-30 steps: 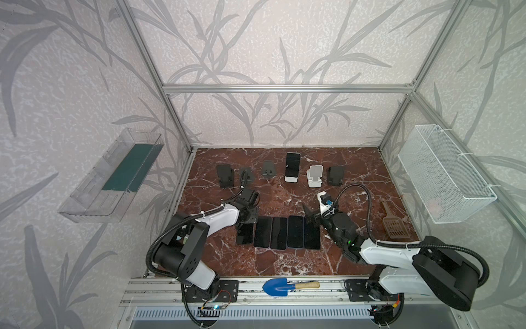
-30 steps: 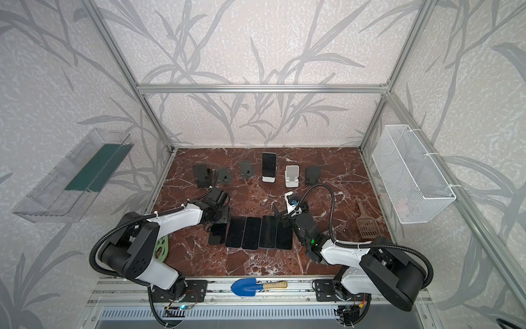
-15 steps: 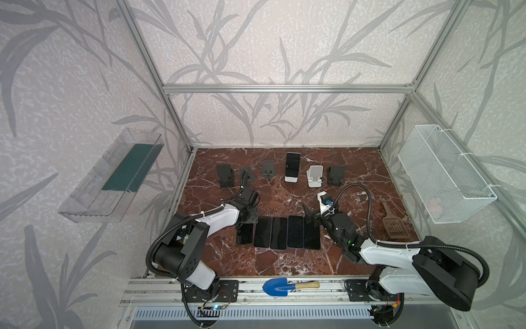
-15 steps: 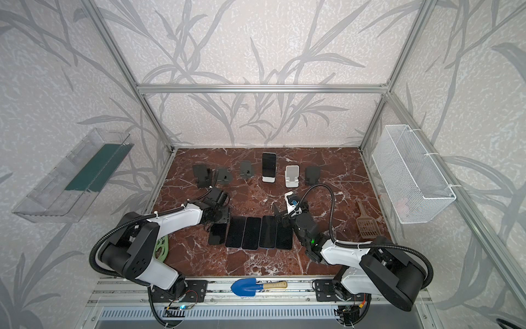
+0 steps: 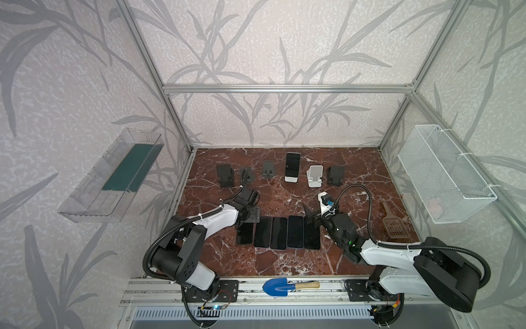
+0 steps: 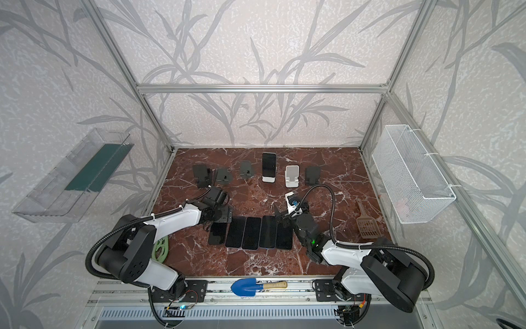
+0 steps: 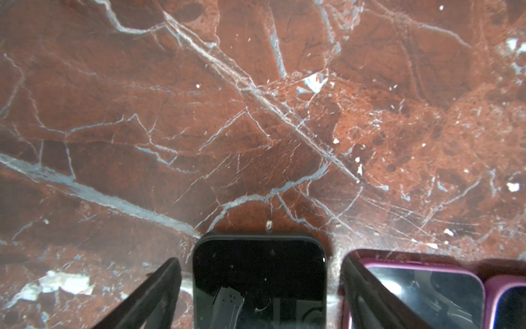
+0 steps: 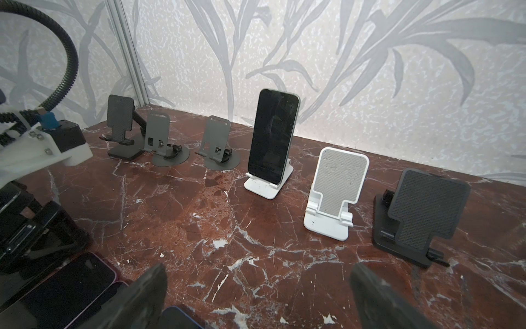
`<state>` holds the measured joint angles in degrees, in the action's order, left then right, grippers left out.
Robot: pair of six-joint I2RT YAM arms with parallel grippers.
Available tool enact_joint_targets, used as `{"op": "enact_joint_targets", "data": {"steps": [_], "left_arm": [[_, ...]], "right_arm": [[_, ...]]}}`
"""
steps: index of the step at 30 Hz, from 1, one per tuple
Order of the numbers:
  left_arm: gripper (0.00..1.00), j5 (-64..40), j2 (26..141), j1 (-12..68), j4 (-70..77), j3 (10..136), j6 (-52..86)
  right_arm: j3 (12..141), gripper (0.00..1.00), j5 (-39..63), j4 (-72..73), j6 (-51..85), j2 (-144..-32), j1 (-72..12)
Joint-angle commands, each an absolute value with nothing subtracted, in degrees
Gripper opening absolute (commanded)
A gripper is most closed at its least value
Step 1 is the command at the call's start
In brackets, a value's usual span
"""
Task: Remove the phone from the phone stand
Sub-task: Place the phone at the middle-left of the table, then remove the phone from the phone stand.
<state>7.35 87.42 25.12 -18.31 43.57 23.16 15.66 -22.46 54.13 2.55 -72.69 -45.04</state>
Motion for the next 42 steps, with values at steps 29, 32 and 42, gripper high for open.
{"op": "enact_joint_targets", "data": {"steps": [29, 32, 42], "left_arm": [[0.99, 6.75, 68.98, 26.98, 11.97, 48.68, 8.39], [0.99, 7.15, 74.31, 26.78, 8.32, 56.29, 5.60], [0.99, 2.36, 78.26, 26.95, 20.37, 51.99, 10.42]], "right_arm": [[16.68, 0.99, -25.44, 54.13, 1.10, -69.65, -40.75], [20.74, 0.99, -22.91, 44.28, 4.51, -64.78, -37.29], [51.14, 0.99, -8.89, 3.34, 12.71, -72.22, -30.76]]}}
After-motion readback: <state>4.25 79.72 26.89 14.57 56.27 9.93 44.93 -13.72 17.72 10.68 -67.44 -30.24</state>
